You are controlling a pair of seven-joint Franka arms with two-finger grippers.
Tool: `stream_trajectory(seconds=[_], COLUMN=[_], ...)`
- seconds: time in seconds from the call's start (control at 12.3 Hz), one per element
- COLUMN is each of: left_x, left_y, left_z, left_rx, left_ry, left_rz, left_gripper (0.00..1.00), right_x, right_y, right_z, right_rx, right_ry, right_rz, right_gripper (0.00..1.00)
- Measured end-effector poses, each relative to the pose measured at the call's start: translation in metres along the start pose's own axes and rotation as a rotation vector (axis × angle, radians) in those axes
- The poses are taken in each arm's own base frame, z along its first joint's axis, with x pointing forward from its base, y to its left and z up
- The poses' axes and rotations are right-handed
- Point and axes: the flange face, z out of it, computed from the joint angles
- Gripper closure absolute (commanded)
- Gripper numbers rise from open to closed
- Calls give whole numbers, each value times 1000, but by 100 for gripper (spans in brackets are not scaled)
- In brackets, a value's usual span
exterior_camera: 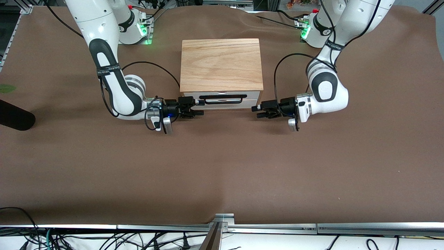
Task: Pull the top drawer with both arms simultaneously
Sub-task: 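Move both grippers toward the drawer handle ends from either side, then close the right gripper and the left gripper on the handle ends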
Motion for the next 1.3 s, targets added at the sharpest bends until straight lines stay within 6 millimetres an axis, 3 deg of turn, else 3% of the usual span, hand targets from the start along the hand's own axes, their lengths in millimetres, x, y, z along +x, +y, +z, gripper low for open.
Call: stream_trajectory(seconds=[0.24, 0.57, 0.73, 0.97, 1.3], left_x=[-13, -33, -39, -49, -51], left_y=[-21, -49, -53, -59, -59], left_z=[19, 39, 47, 59, 62], left_rx=[-156, -273, -283, -283, -292], left_ry=[6, -8, -12, -35, -42], left_rz=[106, 93, 76, 60, 58], left_gripper=[0, 2, 14, 27, 45], right_x=[-17, -28, -30, -30, -29], right_y=[13, 13, 11, 11, 12], right_z=[-1, 14, 17, 17, 15], right_rx=[-6, 7, 7, 7, 5], right_ry=[-6, -34, -40, -40, -36], right_rz=[-22, -32, -34, -36, -40], right_gripper=[3, 5, 12, 35, 36])
